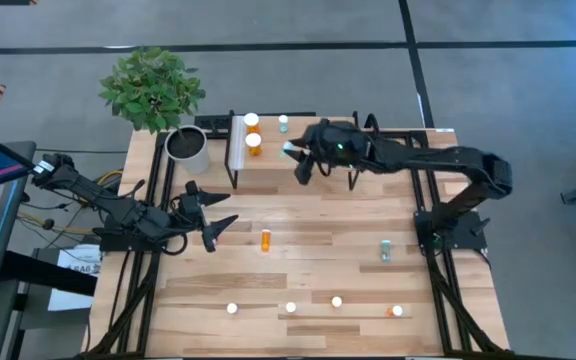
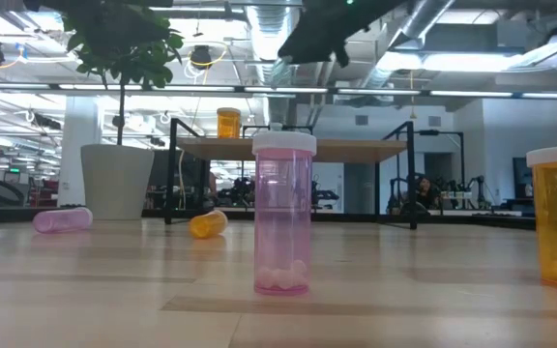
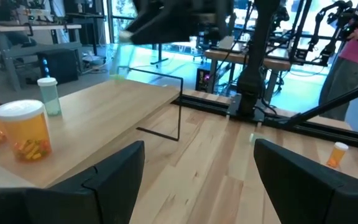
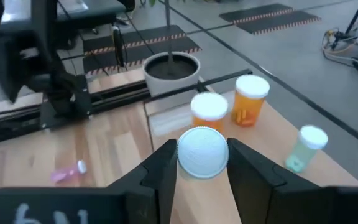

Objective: Pick and place medicine bottles onto shelf by color
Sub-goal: Put the left green pill bottle on the shelf aligned with the other green pill bottle

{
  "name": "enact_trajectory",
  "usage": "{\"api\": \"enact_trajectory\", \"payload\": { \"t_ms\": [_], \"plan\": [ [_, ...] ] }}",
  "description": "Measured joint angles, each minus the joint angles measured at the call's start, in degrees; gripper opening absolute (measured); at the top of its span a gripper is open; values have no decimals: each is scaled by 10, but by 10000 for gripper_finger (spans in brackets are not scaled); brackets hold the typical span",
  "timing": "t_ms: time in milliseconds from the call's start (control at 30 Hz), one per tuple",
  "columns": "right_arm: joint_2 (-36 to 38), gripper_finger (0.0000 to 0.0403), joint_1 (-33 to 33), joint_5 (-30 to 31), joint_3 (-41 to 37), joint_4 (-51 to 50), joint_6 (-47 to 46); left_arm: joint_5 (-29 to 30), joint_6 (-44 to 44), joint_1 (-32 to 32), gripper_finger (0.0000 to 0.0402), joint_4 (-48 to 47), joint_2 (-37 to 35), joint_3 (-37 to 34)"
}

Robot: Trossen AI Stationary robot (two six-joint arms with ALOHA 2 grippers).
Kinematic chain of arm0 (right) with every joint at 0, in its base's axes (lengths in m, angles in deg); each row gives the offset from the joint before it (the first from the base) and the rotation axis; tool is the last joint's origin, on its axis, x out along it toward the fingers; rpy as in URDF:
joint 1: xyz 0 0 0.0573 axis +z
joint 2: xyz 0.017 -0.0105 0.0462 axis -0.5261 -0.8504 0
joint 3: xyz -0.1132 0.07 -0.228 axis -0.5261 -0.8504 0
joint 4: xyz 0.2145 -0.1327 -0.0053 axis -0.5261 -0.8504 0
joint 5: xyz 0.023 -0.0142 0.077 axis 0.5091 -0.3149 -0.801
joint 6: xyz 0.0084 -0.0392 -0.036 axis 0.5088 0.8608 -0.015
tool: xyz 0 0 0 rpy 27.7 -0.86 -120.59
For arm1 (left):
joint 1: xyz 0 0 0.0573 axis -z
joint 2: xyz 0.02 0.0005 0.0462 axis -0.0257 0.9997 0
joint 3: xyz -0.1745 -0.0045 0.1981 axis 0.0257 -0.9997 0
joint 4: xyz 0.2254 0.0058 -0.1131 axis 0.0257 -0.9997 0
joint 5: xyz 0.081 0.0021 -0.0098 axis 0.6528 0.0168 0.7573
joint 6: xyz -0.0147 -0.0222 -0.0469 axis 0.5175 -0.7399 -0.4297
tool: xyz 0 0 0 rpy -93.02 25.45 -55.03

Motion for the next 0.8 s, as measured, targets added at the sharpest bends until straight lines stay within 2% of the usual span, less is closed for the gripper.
{"api": "enact_trajectory", "payload": {
  "t_ms": [133, 400, 800],
  "plan": [
    [-47, 151, -37, -29, 56, -39, 0, 0, 0, 0, 290, -1, 0, 0],
    [-133, 151, -72, -37, 150, -137, 15, 0, 0, 0, 290, -6, 0, 0],
    [-185, 151, -80, -28, 170, -167, 26, 5, -5, 0, 290, -13, 0, 0]
  ]
}}
